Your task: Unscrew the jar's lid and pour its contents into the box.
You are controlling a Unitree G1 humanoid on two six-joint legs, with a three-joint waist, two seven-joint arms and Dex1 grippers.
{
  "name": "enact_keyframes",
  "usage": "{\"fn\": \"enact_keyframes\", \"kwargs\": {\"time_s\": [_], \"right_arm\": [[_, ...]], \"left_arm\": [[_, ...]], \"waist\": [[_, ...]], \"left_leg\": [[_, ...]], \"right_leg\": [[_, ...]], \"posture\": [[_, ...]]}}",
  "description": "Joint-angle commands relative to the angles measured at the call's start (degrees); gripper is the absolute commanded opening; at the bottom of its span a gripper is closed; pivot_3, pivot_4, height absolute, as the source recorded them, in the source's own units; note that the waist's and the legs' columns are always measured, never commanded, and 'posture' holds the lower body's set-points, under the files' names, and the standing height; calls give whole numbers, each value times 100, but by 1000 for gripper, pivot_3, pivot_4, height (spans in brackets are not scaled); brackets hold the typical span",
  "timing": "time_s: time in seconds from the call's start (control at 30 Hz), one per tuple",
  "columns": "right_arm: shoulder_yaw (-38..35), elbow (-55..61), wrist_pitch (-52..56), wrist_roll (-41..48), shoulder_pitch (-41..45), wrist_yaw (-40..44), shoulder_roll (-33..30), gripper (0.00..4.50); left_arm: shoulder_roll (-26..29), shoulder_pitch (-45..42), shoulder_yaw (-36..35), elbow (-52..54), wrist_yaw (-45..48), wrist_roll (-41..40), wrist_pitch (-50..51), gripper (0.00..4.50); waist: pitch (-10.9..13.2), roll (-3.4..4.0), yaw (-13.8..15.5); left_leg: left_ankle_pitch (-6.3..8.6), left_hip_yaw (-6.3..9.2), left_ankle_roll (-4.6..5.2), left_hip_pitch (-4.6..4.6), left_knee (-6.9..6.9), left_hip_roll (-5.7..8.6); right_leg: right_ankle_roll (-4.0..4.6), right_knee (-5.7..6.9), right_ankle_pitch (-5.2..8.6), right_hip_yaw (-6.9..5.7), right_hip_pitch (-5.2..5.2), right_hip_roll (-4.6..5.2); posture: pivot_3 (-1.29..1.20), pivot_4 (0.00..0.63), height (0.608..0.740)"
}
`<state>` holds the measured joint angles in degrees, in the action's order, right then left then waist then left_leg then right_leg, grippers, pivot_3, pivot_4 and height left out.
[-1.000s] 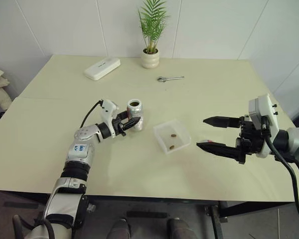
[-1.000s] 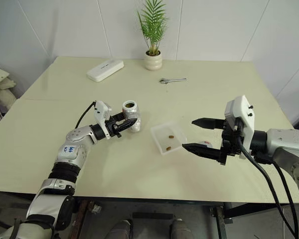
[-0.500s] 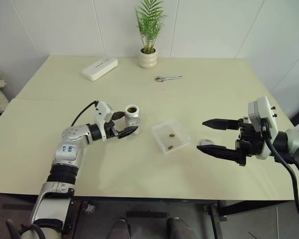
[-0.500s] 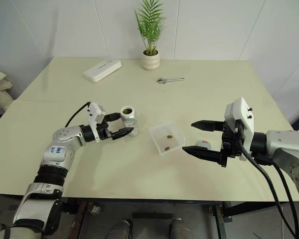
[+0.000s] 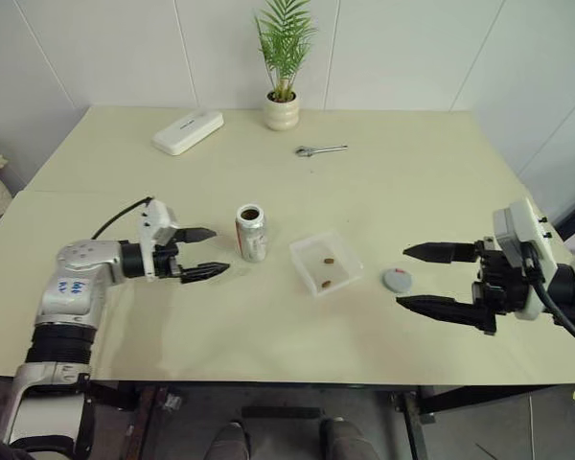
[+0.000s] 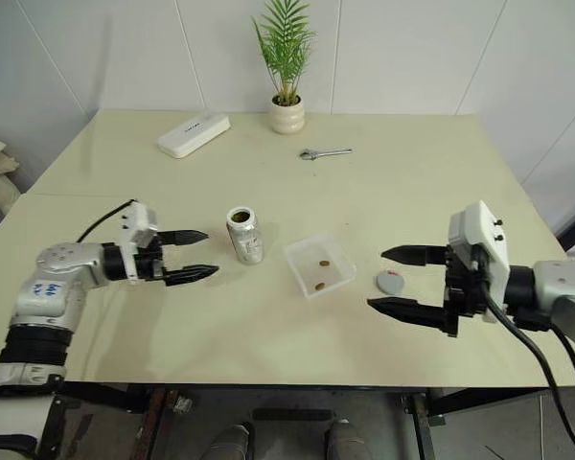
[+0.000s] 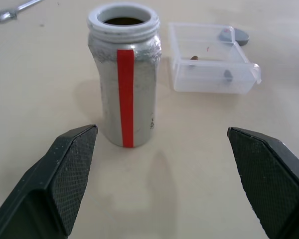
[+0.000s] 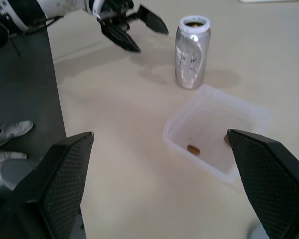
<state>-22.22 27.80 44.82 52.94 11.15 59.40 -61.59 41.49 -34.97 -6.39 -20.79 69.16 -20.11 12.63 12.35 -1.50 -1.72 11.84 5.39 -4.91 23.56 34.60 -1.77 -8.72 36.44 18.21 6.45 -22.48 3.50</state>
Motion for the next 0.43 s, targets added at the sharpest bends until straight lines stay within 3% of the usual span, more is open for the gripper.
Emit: {"fn": "enact_keyframes", "kwargs": {"time_s": [0.03, 0.27, 0.43], "right_arm": [[-393, -27, -262, -170, -152, 366, -207, 4500], [-282, -282, -420, -614, -57, 449, -432, 4500], [-269, -182, -329, -600, -54, 341, -367, 4500]], "left_arm": [[179, -87, -213, -182, 360, -143, -349, 4461], [251, -655, -299, -1547, 2090, -421, -1236, 4461], [305, -1033, -136, -2361, 2334, -568, -1741, 4461]], "waist": [[0, 0, 0], [0, 0, 3], [0, 0, -10]], "left_leg": [[0, -1, 0, -2, -3, 0], [0, -6, 0, -2, -7, -1], [0, -7, 0, -2, -16, -1]], "right_leg": [[1, 0, 0, 0, 0, 0], [16, -10, 8, -1, -1, 1], [3, -14, 2, 0, -2, 2]], "posture": [[0, 150, 740], [0, 150, 740], [0, 150, 740]]}}
